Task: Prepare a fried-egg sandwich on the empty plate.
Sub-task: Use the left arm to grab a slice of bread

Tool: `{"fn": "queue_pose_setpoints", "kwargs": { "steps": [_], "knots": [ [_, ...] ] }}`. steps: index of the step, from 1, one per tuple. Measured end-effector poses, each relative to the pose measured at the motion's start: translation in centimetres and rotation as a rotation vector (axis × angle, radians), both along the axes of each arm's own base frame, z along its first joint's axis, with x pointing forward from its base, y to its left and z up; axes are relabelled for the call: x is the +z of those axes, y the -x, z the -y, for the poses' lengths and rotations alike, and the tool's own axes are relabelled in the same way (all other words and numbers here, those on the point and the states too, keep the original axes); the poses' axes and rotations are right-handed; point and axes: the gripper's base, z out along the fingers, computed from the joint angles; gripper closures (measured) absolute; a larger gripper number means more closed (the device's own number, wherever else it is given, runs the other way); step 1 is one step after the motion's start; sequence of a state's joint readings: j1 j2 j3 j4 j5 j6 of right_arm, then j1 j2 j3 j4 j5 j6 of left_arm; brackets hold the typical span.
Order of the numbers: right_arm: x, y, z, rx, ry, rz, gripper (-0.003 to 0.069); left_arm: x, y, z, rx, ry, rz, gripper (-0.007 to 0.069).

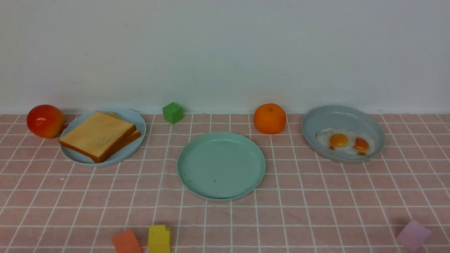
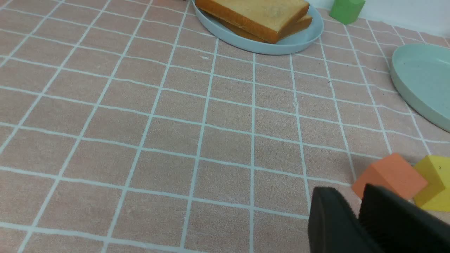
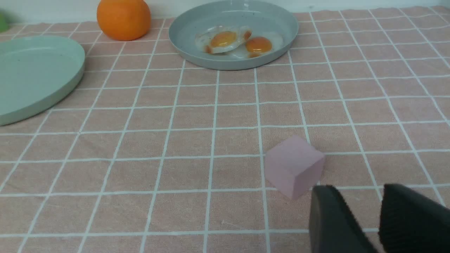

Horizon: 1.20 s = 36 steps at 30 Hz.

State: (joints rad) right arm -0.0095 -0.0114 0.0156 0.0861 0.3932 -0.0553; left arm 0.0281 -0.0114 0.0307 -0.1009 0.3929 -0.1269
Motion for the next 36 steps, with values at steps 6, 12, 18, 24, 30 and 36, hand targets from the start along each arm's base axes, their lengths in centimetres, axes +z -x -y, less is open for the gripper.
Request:
{"fn": "queue_pose_setpoints", "kwargs": {
  "steps": [6,12,18,24,30,36],
  "knots": [
    [0.0,0.0,0.0,0.0,0.0,0.0,0.0418,0.0,0.0,0.0,0.0,0.0,0.0,0.047],
    [0.0,0.0,0.0,0.0,0.0,0.0,0.0418,0.0,0.0,0.0,0.0,0.0,0.0,0.0466],
    [0.0,0.0,0.0,0.0,0.0,0.0,0.0418,0.0,0.0,0.0,0.0,0.0,0.0,0.0459],
    [0.0,0.0,0.0,0.0,0.0,0.0,0.0418,0.7,-0.2,0.0,0.016,0.054,0.077,0.0455],
    [0.0,0.0,0.0,0.0,0.0,0.0,0.0418,2.5,-0.5,0.2,0.1,0.635,0.254,0.0449],
    [0.0,0.0,0.0,0.0,0.0,0.0,0.0418,3.5,-0.4,-0.1,0.133,0.843,0.342,0.0449]
  ]
}}
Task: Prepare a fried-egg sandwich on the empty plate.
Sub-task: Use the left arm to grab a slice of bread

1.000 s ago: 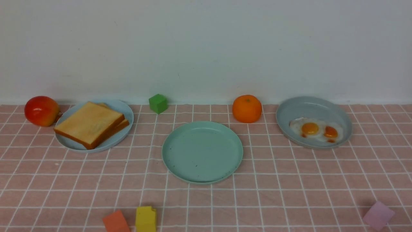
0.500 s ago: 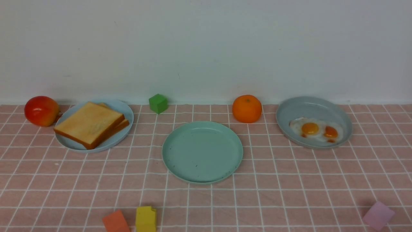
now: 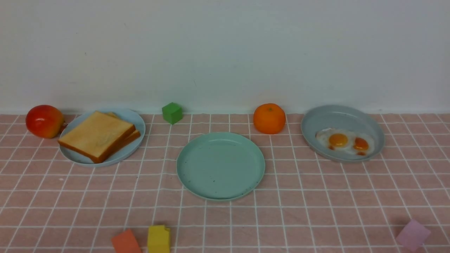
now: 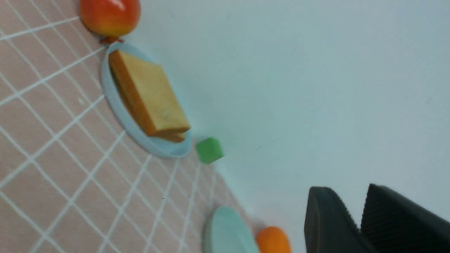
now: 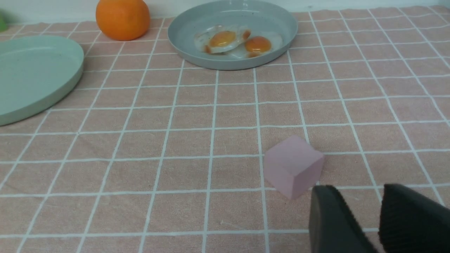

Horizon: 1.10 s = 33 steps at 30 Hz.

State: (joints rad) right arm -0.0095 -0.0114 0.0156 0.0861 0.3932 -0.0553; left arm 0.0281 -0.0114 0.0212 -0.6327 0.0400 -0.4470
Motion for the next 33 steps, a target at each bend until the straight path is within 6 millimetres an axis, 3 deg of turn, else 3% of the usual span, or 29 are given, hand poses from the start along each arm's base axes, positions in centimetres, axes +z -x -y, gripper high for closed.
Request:
{"fn": "queue_pose_setpoints", "kwargs": {
  "steps": [3,7,9,13,16,22,26,31,33],
  "knots": [
    [0.0,0.0,0.0,0.0,0.0,0.0,0.0418,1.8,0.4,0.7,-0.07,-0.048,-0.019,0.0447],
    [0.0,0.0,0.0,0.0,0.0,0.0,0.0418,6.4,0.6,1.6,-0.177,-0.293,-0.082,0.0446],
    [0.0,0.0,0.0,0.0,0.0,0.0,0.0418,8.6,-0.1,2.1,-0.266,-0.417,-0.159,0.0446],
    [0.0,0.0,0.0,0.0,0.0,0.0,0.0418,10.8,-1.6,3.0,-0.438,-0.562,-0.286,0.0446],
    [0.0,0.0,0.0,0.0,0.0,0.0,0.0418,12.4,-4.3,3.9,-0.6,-0.694,-0.434,0.0446],
    [0.0,0.0,0.0,0.0,0.0,0.001,0.0418,13.1,-8.5,5.5,-0.693,-0.753,-0.505,0.0442],
    [0.1,-0.1,-0.1,-0.002,-0.029,0.023,0.0418,12.1,-9.5,6.2,-0.78,-0.782,-0.553,0.0457],
    [0.6,-0.2,-0.6,-0.028,-0.357,0.078,0.0418,12.0,-8.4,7.0,-0.89,-0.813,-0.543,0.0593],
    [1.2,-0.3,-0.8,-0.049,-0.572,0.122,0.0418,12.0,-7.5,7.8,-0.968,-0.864,-0.517,0.0638]
  ]
}}
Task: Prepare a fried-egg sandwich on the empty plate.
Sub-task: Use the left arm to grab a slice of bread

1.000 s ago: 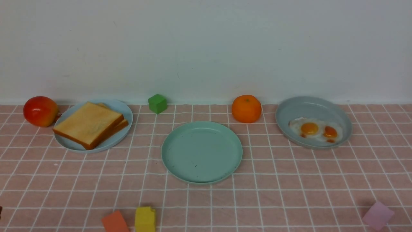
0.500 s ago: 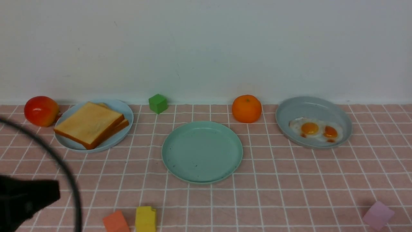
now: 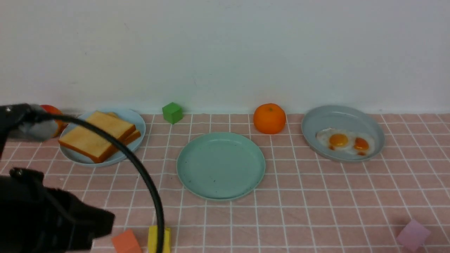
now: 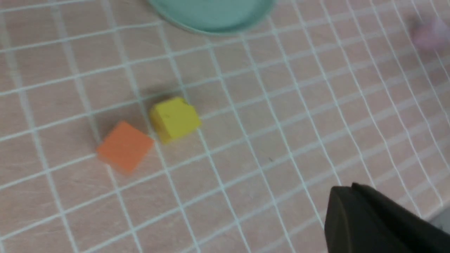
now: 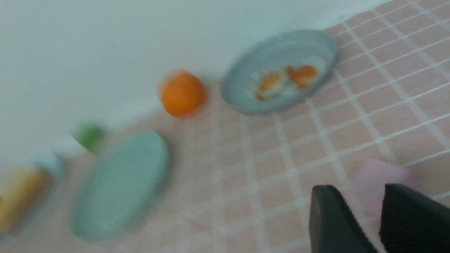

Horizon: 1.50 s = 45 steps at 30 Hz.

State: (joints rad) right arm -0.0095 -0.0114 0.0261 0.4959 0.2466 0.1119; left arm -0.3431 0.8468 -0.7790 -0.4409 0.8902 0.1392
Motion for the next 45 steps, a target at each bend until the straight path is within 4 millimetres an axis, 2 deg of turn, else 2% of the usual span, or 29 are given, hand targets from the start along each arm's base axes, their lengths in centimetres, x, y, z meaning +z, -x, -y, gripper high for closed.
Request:
{"fn": "queue_pose_setpoints", "kwargs": {
  "steps": [4,6,8,10,13,16,17,18,19,21,23,24,27,32,33,36,38,39,41,45],
  "knots": [
    [0.7,-0.1,0.1,-0.031,-0.21,0.059,0.0418,-0.3,0.5,0.8,-0.087,-0.056,0.007,0.0638],
    [1.2,0.0,0.0,-0.027,-0.3,0.068,0.0419,-0.4,0.0,0.9,-0.075,-0.082,0.005,0.0638],
    [2.7,0.3,-0.7,0.053,-0.301,0.055,0.0434,-0.3,-1.2,0.9,-0.03,-0.108,-0.014,0.0638],
    [5.3,0.8,-1.4,0.149,-0.209,0.061,0.0459,-0.3,-2.8,0.9,0.01,-0.146,-0.037,0.0638],
    [10.2,1.5,-2.6,0.34,0.058,0.008,0.0523,-0.7,-6.2,1.1,0.046,-0.218,-0.073,0.0638],
    [14.0,1.5,-3.4,0.514,0.289,-0.137,0.0584,-1.2,-9.3,1.6,0.055,-0.277,-0.11,0.0638],
    [14.5,1.5,-3.4,0.533,0.315,-0.155,0.0592,-1.3,-9.8,1.6,0.057,-0.285,-0.114,0.0638],
    [16.7,1.5,-3.5,0.611,0.421,-0.231,0.0622,-1.5,-12.0,1.6,0.074,-0.315,-0.129,0.0638],
    [16.7,1.4,-3.5,0.616,0.42,-0.237,0.0622,-1.5,-12.3,1.6,0.077,-0.317,-0.13,0.0638],
    [19.0,1.7,-3.4,0.668,0.504,-0.241,0.0642,-1.5,-14.9,0.9,0.117,-0.332,-0.149,0.0638],
    [20.0,1.9,-3.3,0.689,0.543,-0.227,0.0645,-1.5,-16.6,0.2,0.151,-0.335,-0.161,0.0638],
    [20.8,2.2,-3.3,0.705,0.569,-0.2,0.0645,-1.7,-18.4,-0.6,0.188,-0.335,-0.17,0.0638],
    [21.5,2.7,-3.1,0.738,0.613,-0.163,0.0645,-2.7,-22.2,-2.2,0.242,-0.352,-0.187,0.0638],
    [21.3,2.6,-2.8,0.727,0.663,-0.171,0.0643,-4.5,-26.2,-2.5,0.22,-0.427,-0.188,0.0628],
    [21.3,2.6,-2.8,0.724,0.666,-0.172,0.0643,-4.9,-26.5,-2.5,0.218,-0.432,-0.194,0.0626],
    [21.3,2.5,-2.6,0.712,0.681,-0.176,0.0642,-6.6,-28.5,-2.6,0.162,-0.513,-0.187,0.0542],
    [21.2,2.5,-2.6,0.709,0.685,-0.178,0.0642,-7.4,-29.2,-2.7,0.136,-0.553,-0.188,0.0489],
    [21.2,2.5,-2.6,0.708,0.688,-0.178,0.0642,-8.2,-29.7,-2.8,0.116,-0.591,-0.184,0.0421],
    [21.2,2.5,-2.5,0.706,0.69,-0.179,0.0638,-9.2,-30.3,-3.0,0.105,-0.62,-0.172,0.0339],
    [21.3,2.4,-2.5,0.704,0.69,-0.177,0.0636,-10.5,-31.2,-2.9,0.099,-0.632,-0.142,0.0239]
  ]
}}
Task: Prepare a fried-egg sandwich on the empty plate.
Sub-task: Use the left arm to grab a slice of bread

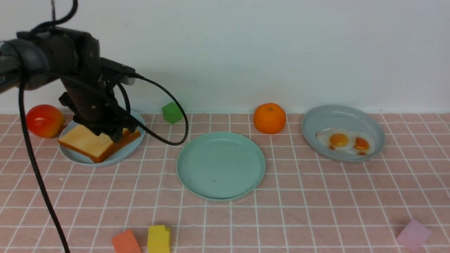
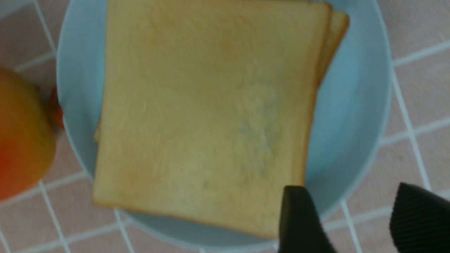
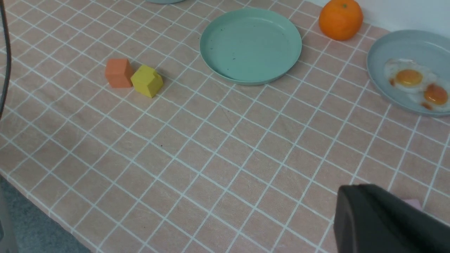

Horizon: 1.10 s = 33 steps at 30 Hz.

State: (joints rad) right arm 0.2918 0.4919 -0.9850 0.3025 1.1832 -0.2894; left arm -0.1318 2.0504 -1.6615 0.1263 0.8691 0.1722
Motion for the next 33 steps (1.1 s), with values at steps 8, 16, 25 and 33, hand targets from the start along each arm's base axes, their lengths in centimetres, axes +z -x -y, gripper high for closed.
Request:
{"fn": "queue_pose_setpoints", "kwargs": {
  "steps": [8,16,25,33],
  "knots": [
    [0.1,-0.1,0.0,-0.003,-0.005,0.011,0.0629,-2.4,-1.6,0.0,-0.034,-0.034,0.059,0.0232],
    [0.1,-0.1,0.0,-0.004,-0.006,0.013,0.0624,-4.1,-2.2,0.0,-0.051,-0.055,0.06,0.0298],
    [0.1,-0.1,0.0,-0.004,-0.007,0.013,0.0617,-4.0,-2.2,0.0,-0.054,-0.058,0.066,0.0531],
    [0.1,-0.1,0.0,-0.004,-0.007,0.014,0.0615,-3.8,-2.3,-0.1,-0.057,-0.071,0.065,0.0638]
  ]
}}
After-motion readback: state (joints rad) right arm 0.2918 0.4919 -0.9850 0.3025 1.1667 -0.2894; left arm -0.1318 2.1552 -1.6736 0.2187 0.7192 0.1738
